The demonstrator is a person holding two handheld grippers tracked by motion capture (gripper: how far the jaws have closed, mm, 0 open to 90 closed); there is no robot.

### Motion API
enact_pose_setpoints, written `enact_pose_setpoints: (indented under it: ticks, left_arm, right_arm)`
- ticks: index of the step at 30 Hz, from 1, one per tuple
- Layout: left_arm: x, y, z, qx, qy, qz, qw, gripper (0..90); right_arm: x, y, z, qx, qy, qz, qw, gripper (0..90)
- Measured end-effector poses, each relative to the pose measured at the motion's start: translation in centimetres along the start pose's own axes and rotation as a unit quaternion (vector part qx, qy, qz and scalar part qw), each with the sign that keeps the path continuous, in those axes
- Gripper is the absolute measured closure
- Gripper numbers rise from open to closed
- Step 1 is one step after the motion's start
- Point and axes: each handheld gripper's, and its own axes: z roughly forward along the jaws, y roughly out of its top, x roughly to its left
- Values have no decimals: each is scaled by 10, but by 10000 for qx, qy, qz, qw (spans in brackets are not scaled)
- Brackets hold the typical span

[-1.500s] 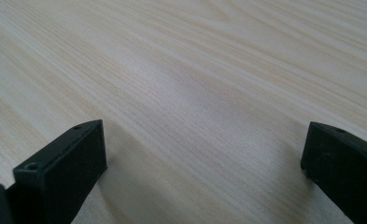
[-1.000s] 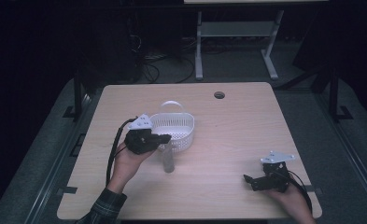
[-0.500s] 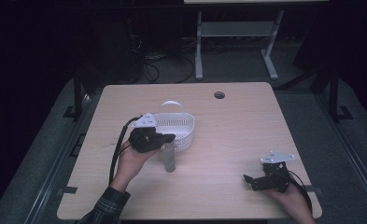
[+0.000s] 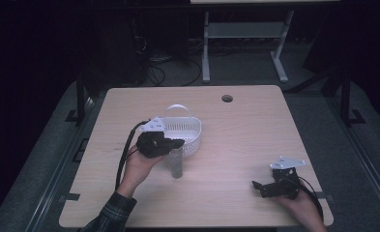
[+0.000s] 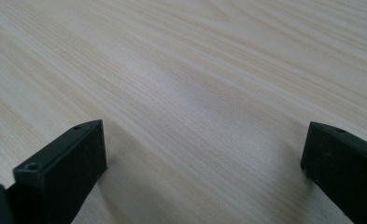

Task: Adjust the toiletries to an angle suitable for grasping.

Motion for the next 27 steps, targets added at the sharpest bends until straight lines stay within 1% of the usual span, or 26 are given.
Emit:
enact_pose_setpoints:
  ticks: [6,10,11,13,15,16,17,19,21,22,24,25,26,27]
  left_arm:
    - [1,1,-3,-58,26,-14,10000,896]
    - [0,1,-12,-128,70,-28,9999,897]
    - [-1,1,-19,-162,92,-45,9998,896]
    - [-1,1,-22,-184,96,-57,9998,896]
    - [-3,1,-29,-248,44,-98,9996,896]
    - [-3,1,-29,-248,44,-98,9996,897]
    - [-5,-1,-35,-242,23,-81,9997,896]
    - [-6,-1,-38,-258,5,-87,9996,896]
    - [-11,-4,-46,-291,-34,-104,9995,896]
    - [-11,-4,-46,-291,-34,-104,9995,896]
    - [-14,-7,-51,-337,-58,-109,9994,896]
    - [-17,-9,-56,-381,-106,-123,9991,896]
    - [-17,-9,-56,-381,-106,-123,9991,896]
    - [-21,-11,-60,-392,-144,-115,9991,896]
  right_arm:
    - [0,0,0,0,-1,-1,10000,0]
    - [0,0,0,0,0,0,10000,0]
    - [0,0,0,0,1,0,10000,0]
    - [0,0,0,-1,1,1,10000,0]
    - [0,0,0,-3,2,-4,10000,0]
    - [0,0,0,-3,2,-4,10000,0]
    - [0,0,0,-2,3,-4,10000,0]
    - [0,0,0,0,3,1,10000,0]
    - [0,0,0,2,2,3,10000,0]
    - [0,0,0,2,2,3,10000,0]
    - [0,0,0,3,5,4,10000,0]
    - [0,0,0,4,0,6,10000,0]
    - [0,0,0,6,-2,7,10000,0]
    - [0,0,0,10,-10,-5,10000,0]
